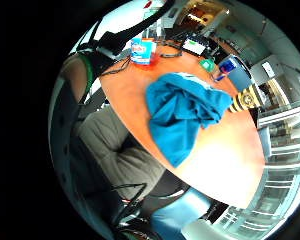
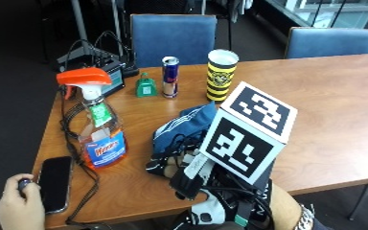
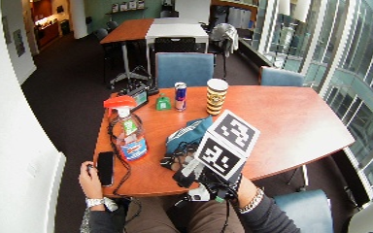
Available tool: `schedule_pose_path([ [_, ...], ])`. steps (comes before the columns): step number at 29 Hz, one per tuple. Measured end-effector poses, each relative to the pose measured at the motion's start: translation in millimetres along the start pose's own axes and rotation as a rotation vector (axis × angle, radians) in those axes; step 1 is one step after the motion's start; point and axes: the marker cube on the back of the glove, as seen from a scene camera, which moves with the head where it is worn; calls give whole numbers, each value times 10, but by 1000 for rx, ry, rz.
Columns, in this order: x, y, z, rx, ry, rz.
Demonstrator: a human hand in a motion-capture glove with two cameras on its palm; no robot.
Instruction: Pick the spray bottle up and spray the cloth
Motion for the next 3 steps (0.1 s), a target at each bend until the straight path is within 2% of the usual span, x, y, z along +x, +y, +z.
schedule_pose_path([
  [3,-32,7,-9,-6,-7,-12],
])
